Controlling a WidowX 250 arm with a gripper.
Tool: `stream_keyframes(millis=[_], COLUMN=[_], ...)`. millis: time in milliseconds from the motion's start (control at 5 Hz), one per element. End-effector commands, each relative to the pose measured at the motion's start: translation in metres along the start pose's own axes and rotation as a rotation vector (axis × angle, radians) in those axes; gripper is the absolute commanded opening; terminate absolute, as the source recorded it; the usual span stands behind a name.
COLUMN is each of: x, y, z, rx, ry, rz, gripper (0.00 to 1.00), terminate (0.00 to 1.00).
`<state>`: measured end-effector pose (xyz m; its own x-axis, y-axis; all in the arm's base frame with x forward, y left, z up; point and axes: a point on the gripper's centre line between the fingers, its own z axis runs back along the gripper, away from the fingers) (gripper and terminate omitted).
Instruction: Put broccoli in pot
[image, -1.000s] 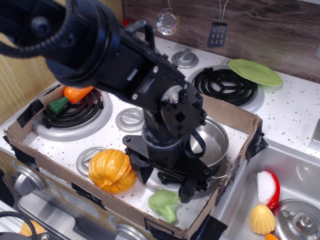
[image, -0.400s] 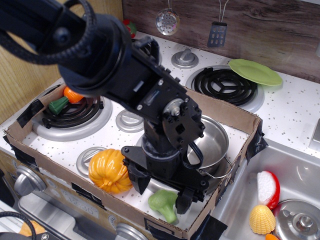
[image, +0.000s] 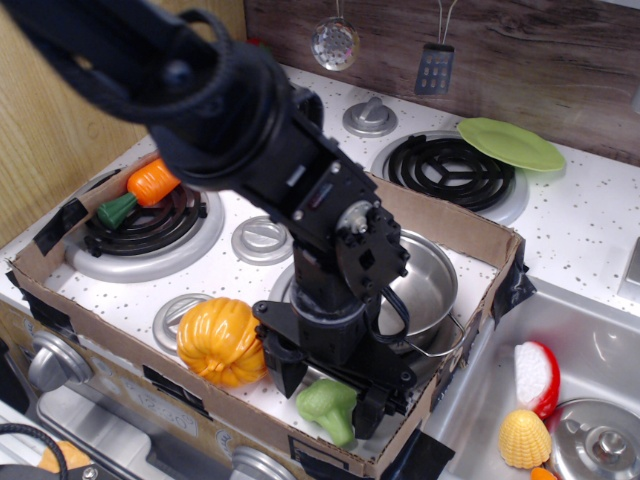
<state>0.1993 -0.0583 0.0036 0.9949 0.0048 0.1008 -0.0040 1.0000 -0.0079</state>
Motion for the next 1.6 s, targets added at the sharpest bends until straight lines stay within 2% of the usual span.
stream_keyframes(millis=[0, 200, 400, 800, 1000, 1200, 1400], x=[0.012, 0.013, 0.017, 0.049, 0.076, 0.105, 0.117], y=[-0.001, 0.001, 0.004, 0.020, 0.032, 0.039, 0.034], z=[0.005, 0.012, 0.022, 0.101, 0.120, 0.114, 0.098], rx=[0.009, 0.033, 0.023, 0.101, 0.123, 0.092, 0.048], ry=[-0.050, -0.053, -0.062, -0.080, -0.098, -0.129, -0.147], rz=[0.005, 0.010, -0.008, -0.034, -0.080, -0.148, -0.171], gripper=[0.00, 0.00, 0.00, 0.00, 0.00, 0.00, 0.00], terminate=[0.00, 0.00, 0.00, 0.00, 0.00, 0.00, 0.00])
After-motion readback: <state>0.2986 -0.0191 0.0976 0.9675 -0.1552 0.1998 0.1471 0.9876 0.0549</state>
